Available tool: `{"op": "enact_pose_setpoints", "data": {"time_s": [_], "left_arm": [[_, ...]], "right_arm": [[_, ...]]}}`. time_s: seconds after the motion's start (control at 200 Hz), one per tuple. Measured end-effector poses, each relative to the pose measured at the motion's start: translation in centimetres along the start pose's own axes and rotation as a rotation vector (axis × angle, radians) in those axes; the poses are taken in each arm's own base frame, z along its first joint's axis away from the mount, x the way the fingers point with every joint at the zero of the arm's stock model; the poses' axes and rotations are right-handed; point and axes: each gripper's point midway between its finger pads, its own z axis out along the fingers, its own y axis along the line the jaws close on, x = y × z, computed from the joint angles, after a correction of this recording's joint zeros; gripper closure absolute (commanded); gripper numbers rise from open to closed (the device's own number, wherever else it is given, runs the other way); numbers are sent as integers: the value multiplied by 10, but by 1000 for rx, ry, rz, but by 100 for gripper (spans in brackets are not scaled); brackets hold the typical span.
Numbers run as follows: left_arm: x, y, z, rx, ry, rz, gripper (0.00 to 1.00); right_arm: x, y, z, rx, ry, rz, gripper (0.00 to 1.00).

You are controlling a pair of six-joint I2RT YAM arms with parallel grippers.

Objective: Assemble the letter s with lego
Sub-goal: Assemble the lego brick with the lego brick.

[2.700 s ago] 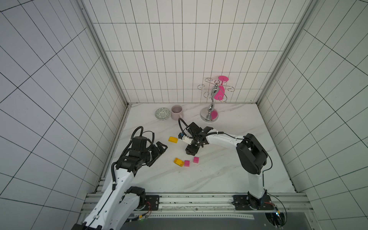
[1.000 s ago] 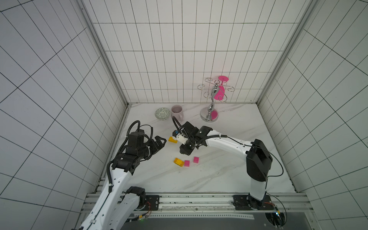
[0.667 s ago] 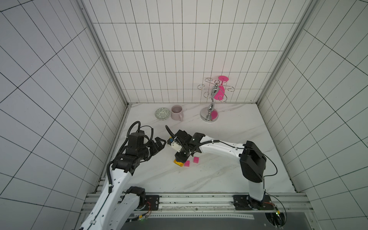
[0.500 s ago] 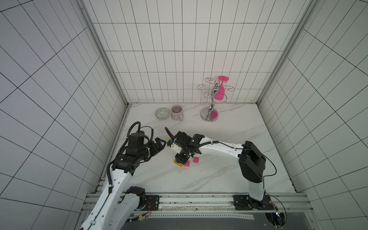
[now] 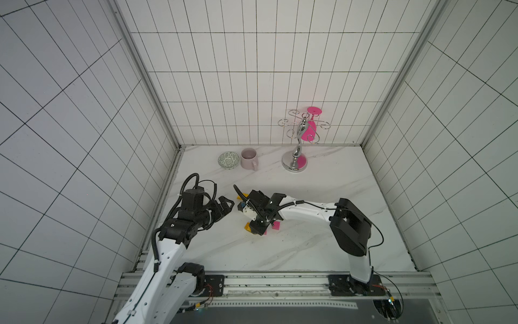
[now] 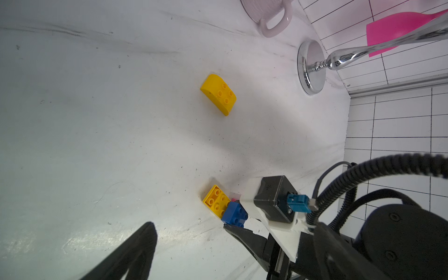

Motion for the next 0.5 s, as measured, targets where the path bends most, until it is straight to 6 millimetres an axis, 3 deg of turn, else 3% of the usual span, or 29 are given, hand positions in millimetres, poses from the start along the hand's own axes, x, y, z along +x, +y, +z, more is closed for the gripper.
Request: {"op": "enact_pose_setpoints", "data": {"time_s": [0.5], "left_arm": [[6, 6, 3, -11, 12, -1, 2]], "right_arm": [[-1, 0, 6, 5, 0, -44, 82]]}}
